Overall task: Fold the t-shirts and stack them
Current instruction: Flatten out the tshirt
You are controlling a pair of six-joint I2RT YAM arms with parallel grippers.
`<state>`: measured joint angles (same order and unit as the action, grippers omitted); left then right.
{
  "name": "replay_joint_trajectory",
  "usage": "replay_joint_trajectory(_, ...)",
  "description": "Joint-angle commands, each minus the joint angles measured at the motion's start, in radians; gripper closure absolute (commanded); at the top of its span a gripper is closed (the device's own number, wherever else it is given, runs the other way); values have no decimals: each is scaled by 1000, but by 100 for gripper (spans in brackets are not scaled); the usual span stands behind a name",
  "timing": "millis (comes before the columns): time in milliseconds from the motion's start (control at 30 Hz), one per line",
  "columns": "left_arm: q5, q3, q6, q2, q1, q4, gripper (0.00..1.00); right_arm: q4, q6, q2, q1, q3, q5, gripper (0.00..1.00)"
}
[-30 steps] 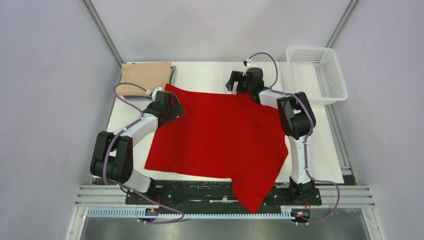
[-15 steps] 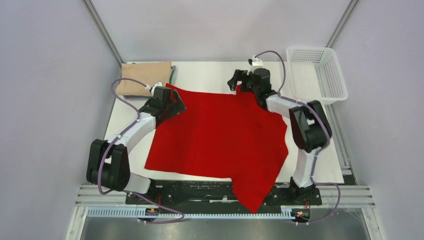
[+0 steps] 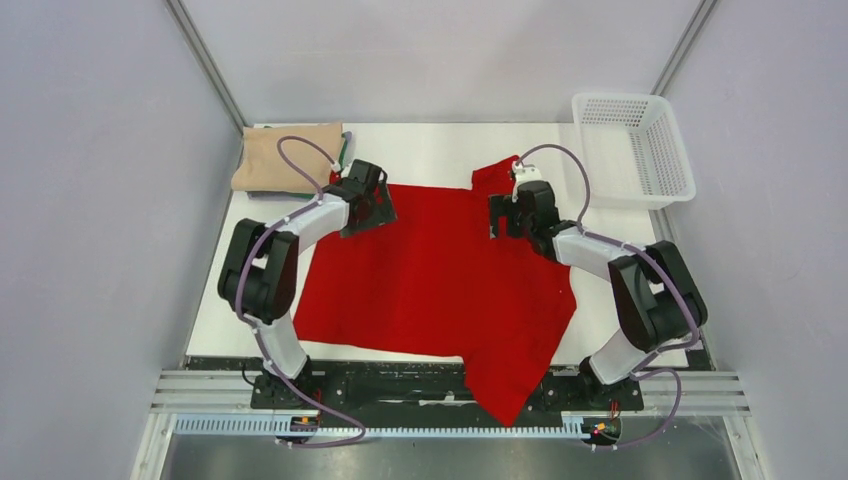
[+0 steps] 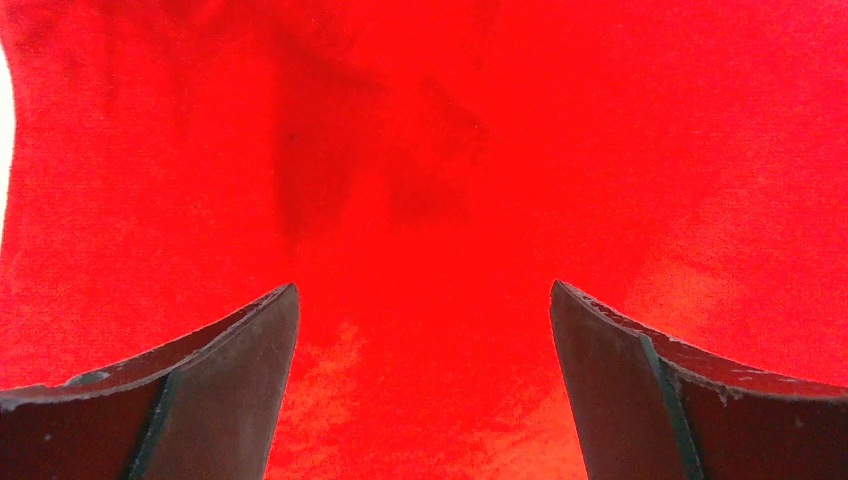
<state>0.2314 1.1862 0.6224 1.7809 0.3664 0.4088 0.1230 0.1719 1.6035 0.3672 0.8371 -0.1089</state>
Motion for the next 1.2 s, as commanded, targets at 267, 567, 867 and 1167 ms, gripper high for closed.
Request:
replay_joint_trajectory(267,9,177,-13,222,0,24,0,-51,-9,224,-50,119,-181,2)
replay_joint_trajectory(567,-63,358,-16,375,-1,25,0,-95,-26,414,-142,344,-118,2)
replay_joint_trajectory(867,-92,590,-21,509,0,86,0,-206,-39,526,-174,600,-104,2)
replay_joint_trajectory(1167,-7,365,-64,152,54,64,0,-217,-44,120,-148,353,-65,2)
